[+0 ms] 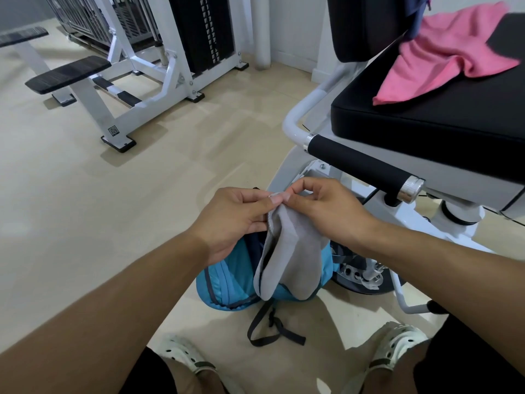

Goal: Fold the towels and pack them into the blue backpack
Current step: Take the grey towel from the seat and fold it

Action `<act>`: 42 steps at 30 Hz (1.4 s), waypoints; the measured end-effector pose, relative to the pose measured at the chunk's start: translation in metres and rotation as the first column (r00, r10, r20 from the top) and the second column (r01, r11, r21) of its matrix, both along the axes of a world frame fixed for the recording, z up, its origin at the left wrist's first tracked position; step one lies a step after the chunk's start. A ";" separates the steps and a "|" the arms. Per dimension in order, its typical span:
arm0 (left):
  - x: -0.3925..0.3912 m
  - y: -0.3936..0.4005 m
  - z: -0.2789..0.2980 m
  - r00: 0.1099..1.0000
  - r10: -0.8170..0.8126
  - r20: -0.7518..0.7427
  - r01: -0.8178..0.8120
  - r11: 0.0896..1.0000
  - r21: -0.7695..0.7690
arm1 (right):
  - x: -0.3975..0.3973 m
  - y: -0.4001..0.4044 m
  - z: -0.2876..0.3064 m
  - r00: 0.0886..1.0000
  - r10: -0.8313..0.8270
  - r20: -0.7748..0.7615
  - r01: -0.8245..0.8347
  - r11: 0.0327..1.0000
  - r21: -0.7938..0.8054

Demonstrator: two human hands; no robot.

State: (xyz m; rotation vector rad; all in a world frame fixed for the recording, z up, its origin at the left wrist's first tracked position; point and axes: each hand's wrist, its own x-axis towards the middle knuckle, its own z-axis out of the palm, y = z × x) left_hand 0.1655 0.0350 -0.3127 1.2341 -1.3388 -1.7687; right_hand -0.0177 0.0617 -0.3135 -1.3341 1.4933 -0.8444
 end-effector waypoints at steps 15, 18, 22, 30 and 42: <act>0.020 -0.026 -0.001 0.767 0.394 0.507 -0.080 0.842 -0.533 | 0.004 0.012 -0.002 0.790 0.336 -0.514 -0.504 0.832 -0.231; 0.029 -0.035 -0.001 0.736 0.455 0.501 -0.140 0.826 -0.545 | 0.007 0.012 -0.006 0.704 0.376 -0.603 -0.579 0.795 -0.180; 0.046 -0.047 -0.001 0.698 0.528 0.483 -0.249 0.812 -0.528 | 0.002 0.009 -0.015 0.651 0.409 -0.640 -0.549 0.836 -0.024; 0.070 -0.062 -0.005 0.663 0.593 0.457 -0.406 0.798 -0.446 | -0.015 0.003 -0.026 0.407 0.379 -0.831 -0.472 0.866 0.164; 0.072 -0.062 -0.010 0.682 0.478 0.553 -0.297 0.872 -0.389 | -0.033 -0.019 -0.029 0.483 0.204 -0.852 -0.152 0.977 0.148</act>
